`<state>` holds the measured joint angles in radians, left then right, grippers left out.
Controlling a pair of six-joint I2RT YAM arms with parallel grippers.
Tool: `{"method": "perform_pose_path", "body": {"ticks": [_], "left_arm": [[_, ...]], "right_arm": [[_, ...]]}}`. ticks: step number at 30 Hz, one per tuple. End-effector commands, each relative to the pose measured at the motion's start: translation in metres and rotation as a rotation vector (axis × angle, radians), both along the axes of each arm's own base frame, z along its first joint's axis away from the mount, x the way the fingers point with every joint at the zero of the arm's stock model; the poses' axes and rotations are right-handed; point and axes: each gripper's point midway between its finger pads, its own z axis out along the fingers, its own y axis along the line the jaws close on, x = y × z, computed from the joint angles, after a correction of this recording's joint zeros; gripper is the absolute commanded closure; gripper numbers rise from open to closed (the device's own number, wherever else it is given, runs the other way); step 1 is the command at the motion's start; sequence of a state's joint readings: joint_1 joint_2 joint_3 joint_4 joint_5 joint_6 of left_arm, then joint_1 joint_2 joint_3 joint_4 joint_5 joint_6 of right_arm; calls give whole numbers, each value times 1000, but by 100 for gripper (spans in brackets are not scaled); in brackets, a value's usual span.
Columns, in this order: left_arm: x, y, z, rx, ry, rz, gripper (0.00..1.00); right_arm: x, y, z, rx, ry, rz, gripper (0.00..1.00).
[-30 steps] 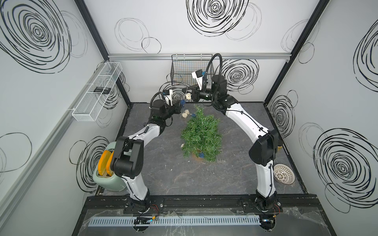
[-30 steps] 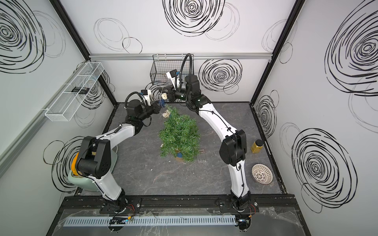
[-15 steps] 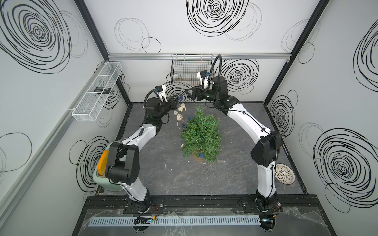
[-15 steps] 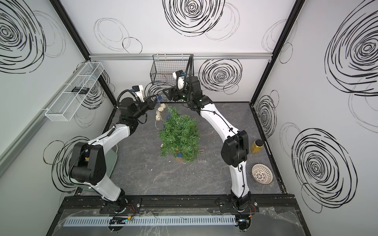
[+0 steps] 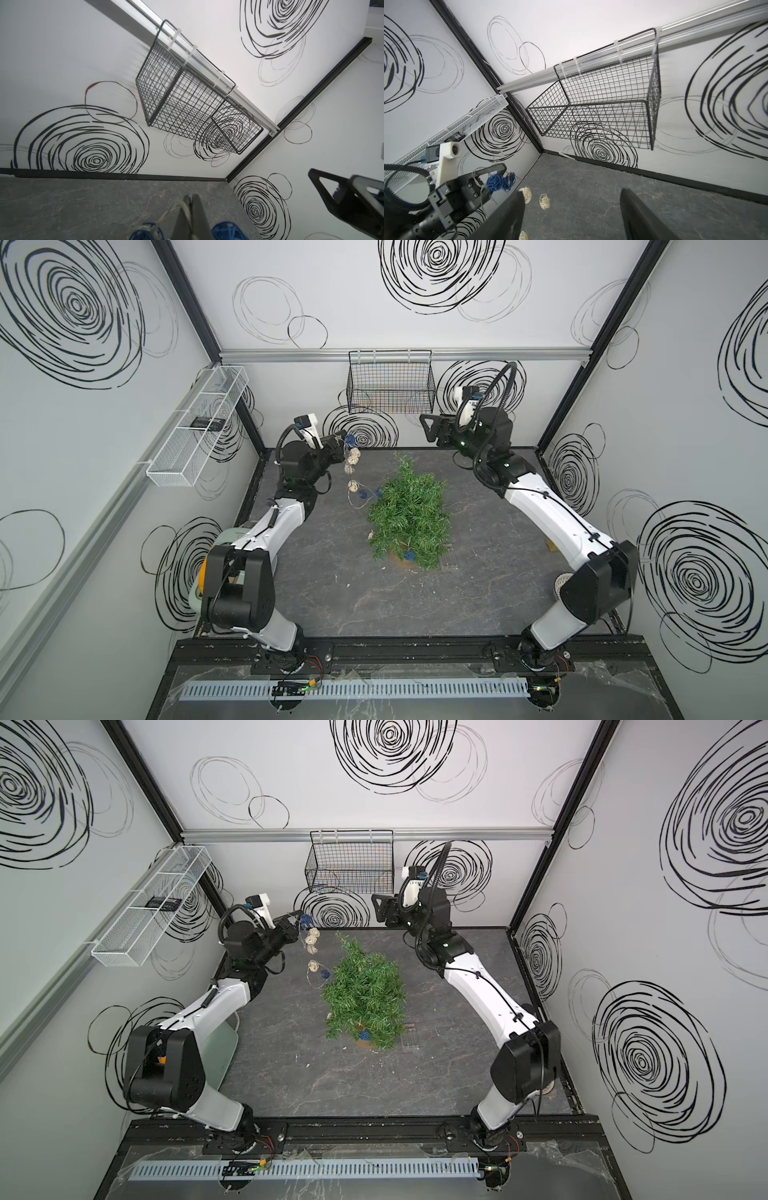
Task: Remove string lights from the small christmas tree
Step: Remove the light string from the Christmas tree.
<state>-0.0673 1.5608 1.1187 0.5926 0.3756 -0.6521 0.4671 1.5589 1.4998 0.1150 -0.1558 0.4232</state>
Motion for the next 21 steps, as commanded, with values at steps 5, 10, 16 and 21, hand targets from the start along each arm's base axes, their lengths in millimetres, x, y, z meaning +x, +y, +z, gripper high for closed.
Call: {"method": "perform_pose_path", "body": {"ticks": [5,10,16,21], "left_arm": [[-24,27,31,-16,-57,81,100],[-40,44,28,-22,-33,142,100],[-67,52,50,-22,-69,176,100],[-92,56,72,-22,-106,198,100]], "right_arm": [[-47,-30,23,113,-85,-18,22],[-68,-38,27,134,-106,-5,22],[-87,-39,29,145,-118,23,22],[-96,-44,29,152,-123,22,22]]}}
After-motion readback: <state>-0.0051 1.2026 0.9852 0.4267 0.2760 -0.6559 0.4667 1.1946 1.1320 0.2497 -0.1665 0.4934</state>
